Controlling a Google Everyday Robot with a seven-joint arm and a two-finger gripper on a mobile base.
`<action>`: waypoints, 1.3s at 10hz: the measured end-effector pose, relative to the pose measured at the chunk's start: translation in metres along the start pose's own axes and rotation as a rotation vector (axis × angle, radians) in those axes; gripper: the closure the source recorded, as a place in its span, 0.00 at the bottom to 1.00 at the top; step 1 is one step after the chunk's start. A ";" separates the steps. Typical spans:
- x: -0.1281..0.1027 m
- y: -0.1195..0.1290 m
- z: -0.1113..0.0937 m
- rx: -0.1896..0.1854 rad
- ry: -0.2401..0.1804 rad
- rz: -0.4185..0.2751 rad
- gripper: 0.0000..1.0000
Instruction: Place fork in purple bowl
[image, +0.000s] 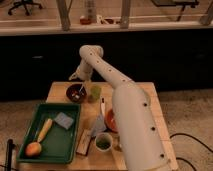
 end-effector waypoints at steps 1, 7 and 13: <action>0.000 0.000 0.000 0.000 0.000 0.001 0.20; 0.000 -0.004 -0.006 0.000 0.005 0.010 0.20; 0.000 -0.004 -0.008 0.000 0.009 0.013 0.20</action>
